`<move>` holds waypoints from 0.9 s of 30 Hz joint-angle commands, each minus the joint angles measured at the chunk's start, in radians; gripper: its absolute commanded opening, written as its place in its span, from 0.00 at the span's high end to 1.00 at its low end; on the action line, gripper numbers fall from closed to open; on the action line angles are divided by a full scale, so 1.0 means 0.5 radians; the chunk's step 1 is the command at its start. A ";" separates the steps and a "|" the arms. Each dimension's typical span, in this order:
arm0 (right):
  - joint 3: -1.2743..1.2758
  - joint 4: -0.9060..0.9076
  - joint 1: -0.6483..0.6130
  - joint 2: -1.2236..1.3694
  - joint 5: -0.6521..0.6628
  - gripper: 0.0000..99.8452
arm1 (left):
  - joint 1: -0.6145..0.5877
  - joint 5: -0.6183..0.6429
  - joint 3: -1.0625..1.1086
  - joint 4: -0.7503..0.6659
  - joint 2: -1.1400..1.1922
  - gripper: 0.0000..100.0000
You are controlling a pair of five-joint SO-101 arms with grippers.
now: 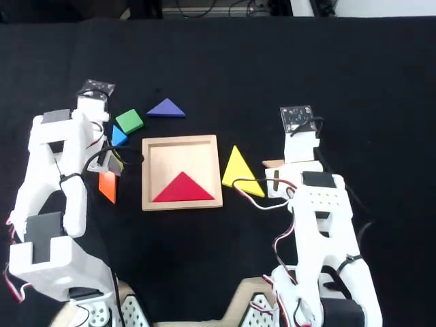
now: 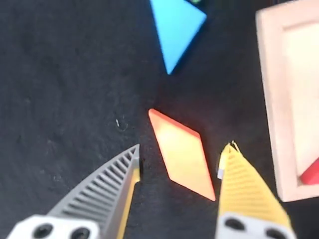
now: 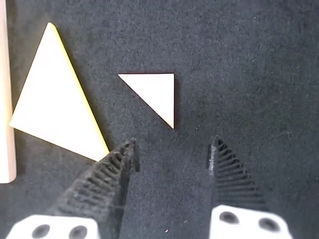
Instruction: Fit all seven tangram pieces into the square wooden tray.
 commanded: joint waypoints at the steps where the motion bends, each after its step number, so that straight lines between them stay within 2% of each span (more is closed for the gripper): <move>1: -0.008 -0.028 -0.028 -0.051 0.018 0.77 | 0.063 -0.089 0.008 0.000 0.061 0.75; 4: -0.008 -0.028 -0.028 -0.051 0.018 0.77 | 0.057 -0.058 0.032 -0.077 0.163 0.75; 8: -0.008 -0.028 -0.028 -0.051 0.018 0.77 | -0.002 0.135 0.035 -0.199 0.282 0.75; 14: -0.008 -0.028 -0.031 -0.051 0.018 0.77 | -0.038 0.322 0.032 -0.209 0.295 0.75; 19: -0.008 -0.028 -0.031 -0.051 0.018 0.77 | 0.026 0.313 0.032 -0.203 0.295 0.75; 23: -0.008 -0.028 -0.031 -0.051 0.018 0.77 | 0.038 0.052 0.051 -0.193 0.295 0.75; 27: -0.008 -0.028 -0.031 -0.051 0.018 0.77 | 0.002 -0.012 0.035 -0.193 0.301 0.82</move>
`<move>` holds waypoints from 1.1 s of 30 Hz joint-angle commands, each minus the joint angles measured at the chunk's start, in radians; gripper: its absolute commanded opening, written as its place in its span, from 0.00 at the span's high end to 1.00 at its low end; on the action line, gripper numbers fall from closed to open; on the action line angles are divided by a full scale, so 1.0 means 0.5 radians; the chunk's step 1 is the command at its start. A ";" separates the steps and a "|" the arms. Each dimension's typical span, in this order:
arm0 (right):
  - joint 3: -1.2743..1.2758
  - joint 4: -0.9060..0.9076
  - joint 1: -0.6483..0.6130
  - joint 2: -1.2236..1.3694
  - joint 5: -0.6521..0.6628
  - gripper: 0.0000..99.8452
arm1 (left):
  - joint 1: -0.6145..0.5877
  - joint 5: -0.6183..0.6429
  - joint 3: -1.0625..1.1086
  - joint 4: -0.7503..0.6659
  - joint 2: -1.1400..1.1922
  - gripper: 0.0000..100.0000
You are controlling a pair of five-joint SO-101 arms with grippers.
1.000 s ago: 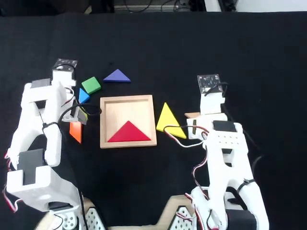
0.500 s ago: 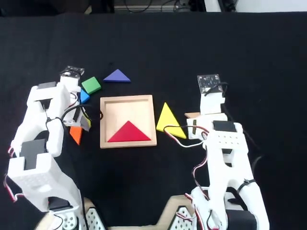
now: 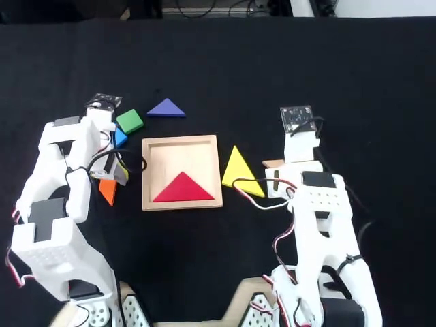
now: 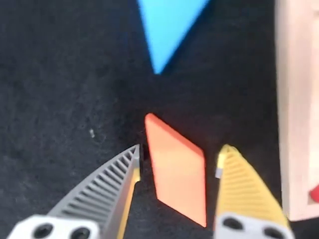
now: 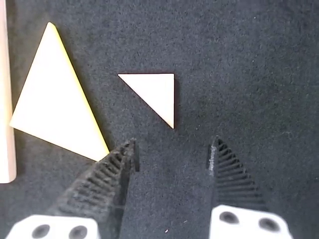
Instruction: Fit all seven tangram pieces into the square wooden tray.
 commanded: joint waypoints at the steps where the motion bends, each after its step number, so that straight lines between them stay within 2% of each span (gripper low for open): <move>1: -0.008 -0.028 -0.031 -0.051 0.018 0.77 | -0.023 -0.071 -0.026 -0.025 0.009 0.84; 9: -0.008 -0.028 -0.031 -0.051 0.018 0.77 | -0.032 -0.077 -0.020 -0.021 0.021 0.87; 12: -0.008 -0.028 -0.031 -0.051 0.018 0.77 | -0.017 -0.074 -0.011 0.003 0.006 0.96; 17: -0.008 -0.028 -0.031 -0.051 0.018 0.77 | 0.078 -0.064 -0.216 0.451 -0.055 0.97; 20: -0.008 -0.028 -0.021 -0.051 0.018 0.77 | 0.097 -0.040 -0.321 0.589 -0.132 0.97; 25: -0.011 -0.028 -0.009 -0.063 0.018 0.77 | 0.238 0.242 -0.756 1.022 -0.414 0.97; 28: -0.020 -0.028 0.052 -0.063 0.018 0.77 | 0.404 0.537 -1.091 1.292 -0.512 0.97; 33: -0.075 -0.031 0.245 -0.066 0.006 0.77 | 0.649 1.175 -1.321 1.341 -0.512 0.97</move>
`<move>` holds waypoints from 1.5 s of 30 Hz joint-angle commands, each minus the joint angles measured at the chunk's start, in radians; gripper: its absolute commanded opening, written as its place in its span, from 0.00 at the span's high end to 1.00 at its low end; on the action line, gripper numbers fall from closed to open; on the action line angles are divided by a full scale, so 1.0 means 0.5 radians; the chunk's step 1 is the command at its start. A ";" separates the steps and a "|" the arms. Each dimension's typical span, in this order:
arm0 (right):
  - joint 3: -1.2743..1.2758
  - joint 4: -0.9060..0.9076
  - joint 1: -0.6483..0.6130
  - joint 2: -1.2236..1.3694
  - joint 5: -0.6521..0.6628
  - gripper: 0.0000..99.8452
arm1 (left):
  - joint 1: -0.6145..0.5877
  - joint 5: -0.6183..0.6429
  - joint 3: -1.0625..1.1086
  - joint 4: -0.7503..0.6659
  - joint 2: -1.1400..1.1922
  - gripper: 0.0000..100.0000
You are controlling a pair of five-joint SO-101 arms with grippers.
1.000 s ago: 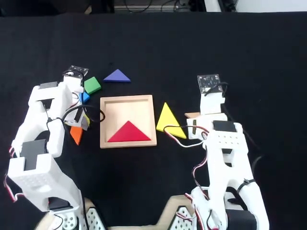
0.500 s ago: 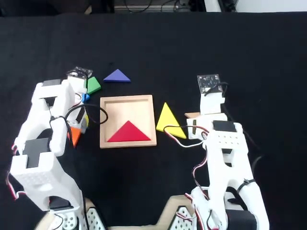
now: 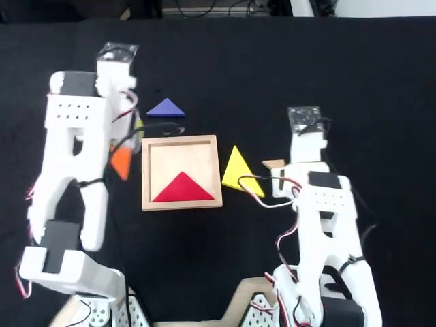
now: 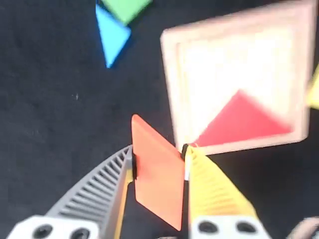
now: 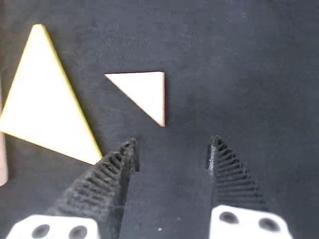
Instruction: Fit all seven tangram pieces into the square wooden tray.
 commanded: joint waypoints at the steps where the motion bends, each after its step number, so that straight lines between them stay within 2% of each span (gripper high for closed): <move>1: -0.081 -0.031 0.157 -0.066 0.006 0.77 | 0.232 0.620 -0.232 0.015 -0.089 0.97; 5: -0.118 -0.031 0.276 -0.066 0.003 0.77 | 0.499 1.010 -0.155 -0.178 -0.089 0.97; 11: -0.192 -0.031 0.534 -0.060 -0.150 0.77 | 0.965 1.255 0.213 -0.681 -0.089 0.97; 14: -0.213 -0.046 0.632 -0.054 -0.181 0.77 | 1.026 1.304 0.480 -0.976 -0.089 0.97; 19: -0.155 -0.157 0.626 -0.051 -0.209 0.77 | 0.996 1.316 0.836 -1.452 -0.034 0.97; 25: -0.149 -0.153 0.528 -0.051 -0.193 0.77 | 0.895 1.369 0.870 -1.562 0.163 0.97; 32: -0.121 -0.163 0.516 -0.051 -0.193 0.77 | 0.824 1.369 0.738 -1.556 0.445 0.97; 40: -0.121 -0.163 0.516 -0.051 -0.193 0.77 | 0.842 1.356 0.732 -1.556 0.457 0.97; 42: -0.121 -0.163 0.516 -0.051 -0.193 0.77 | 0.839 1.356 0.735 -1.556 0.457 0.94; 45: -0.121 -0.163 0.516 -0.051 -0.193 0.77 | 0.833 1.375 0.747 -1.516 0.457 0.84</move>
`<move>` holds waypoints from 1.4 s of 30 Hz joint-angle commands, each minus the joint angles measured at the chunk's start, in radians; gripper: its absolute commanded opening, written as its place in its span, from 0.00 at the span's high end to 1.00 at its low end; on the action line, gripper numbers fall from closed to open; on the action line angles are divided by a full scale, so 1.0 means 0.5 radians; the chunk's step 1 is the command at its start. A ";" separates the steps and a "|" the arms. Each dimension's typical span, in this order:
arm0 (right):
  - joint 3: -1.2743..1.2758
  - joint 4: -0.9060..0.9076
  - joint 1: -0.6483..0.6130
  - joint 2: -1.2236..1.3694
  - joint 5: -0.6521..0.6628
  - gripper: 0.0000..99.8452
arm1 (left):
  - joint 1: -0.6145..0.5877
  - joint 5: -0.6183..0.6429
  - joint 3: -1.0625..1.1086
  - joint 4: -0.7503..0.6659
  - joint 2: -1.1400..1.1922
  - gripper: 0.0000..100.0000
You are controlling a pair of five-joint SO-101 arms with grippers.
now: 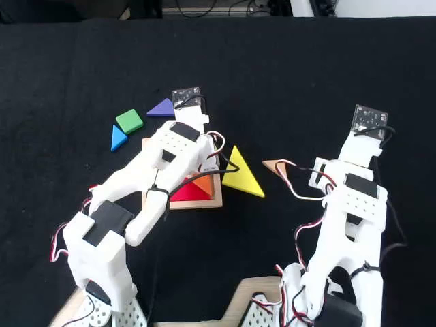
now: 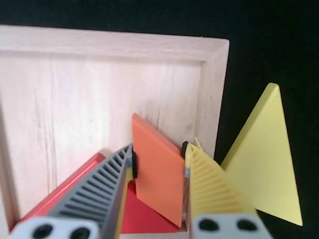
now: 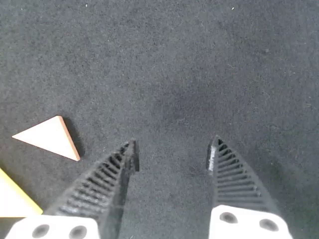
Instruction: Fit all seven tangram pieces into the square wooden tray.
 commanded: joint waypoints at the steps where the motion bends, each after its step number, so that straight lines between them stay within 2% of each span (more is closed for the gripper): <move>1: -0.029 -0.037 -0.034 -0.051 -0.003 0.77 | -0.017 0.037 -0.124 0.071 -0.025 0.82; 13: -0.014 -0.025 -0.123 -0.051 0.000 0.77 | -0.023 0.077 -0.235 0.135 -0.031 0.74; 17: -0.011 -0.028 -0.126 -0.051 0.000 0.77 | -0.106 -0.049 -0.315 0.184 -0.043 0.74; 20: -0.011 -0.028 -0.129 -0.051 0.000 0.77 | -0.103 -0.052 -0.318 0.184 -0.009 0.74; 29: -0.011 -0.028 -0.129 -0.051 0.000 0.77 | -0.051 -0.049 -0.333 0.117 0.144 0.74; 36: -0.017 -0.028 -0.129 -0.051 0.000 0.77 | 0.127 -0.040 -0.376 0.117 0.147 0.74; 42: -0.011 -0.028 -0.129 -0.051 0.000 0.77 | 0.207 0.095 -0.370 0.129 0.147 0.74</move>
